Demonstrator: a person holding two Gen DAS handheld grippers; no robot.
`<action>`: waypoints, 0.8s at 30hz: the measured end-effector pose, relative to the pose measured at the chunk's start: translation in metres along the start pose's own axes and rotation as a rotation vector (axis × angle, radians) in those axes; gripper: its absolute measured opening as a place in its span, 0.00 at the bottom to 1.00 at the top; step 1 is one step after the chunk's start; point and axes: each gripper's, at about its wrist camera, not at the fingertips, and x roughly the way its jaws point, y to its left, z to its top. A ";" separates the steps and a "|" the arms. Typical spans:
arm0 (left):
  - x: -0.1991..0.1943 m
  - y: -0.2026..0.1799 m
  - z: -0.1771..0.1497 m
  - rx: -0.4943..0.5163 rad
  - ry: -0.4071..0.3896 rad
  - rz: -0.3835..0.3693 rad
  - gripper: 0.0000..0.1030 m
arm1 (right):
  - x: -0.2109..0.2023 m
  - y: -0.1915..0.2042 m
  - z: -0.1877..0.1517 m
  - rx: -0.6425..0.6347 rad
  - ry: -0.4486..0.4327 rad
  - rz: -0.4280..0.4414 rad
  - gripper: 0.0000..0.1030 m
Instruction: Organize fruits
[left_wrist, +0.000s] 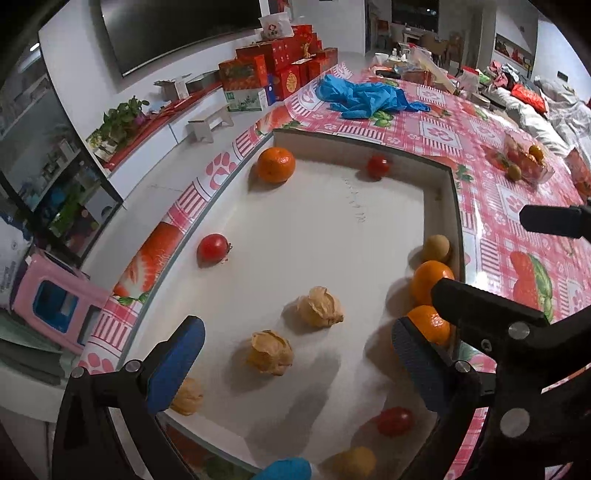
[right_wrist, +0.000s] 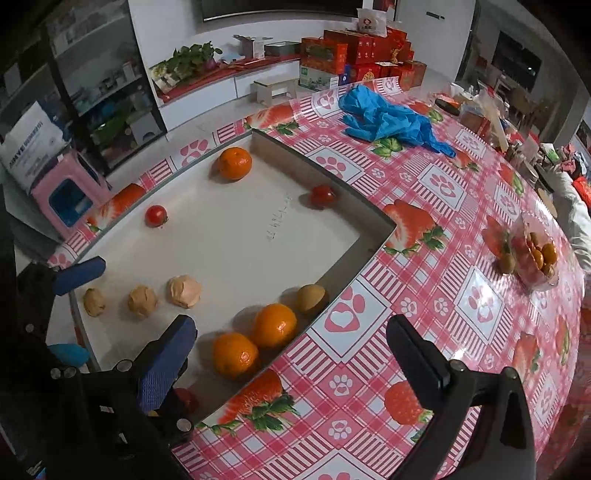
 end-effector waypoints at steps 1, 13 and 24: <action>0.000 0.000 0.000 0.004 0.001 0.006 0.99 | 0.000 0.001 0.000 -0.004 -0.001 -0.003 1.00; -0.002 -0.004 -0.002 0.029 -0.005 0.027 0.99 | 0.000 0.002 -0.002 -0.015 0.001 -0.019 1.00; -0.002 -0.004 -0.002 0.027 -0.009 0.034 0.99 | -0.001 0.001 -0.005 -0.025 0.001 -0.027 1.00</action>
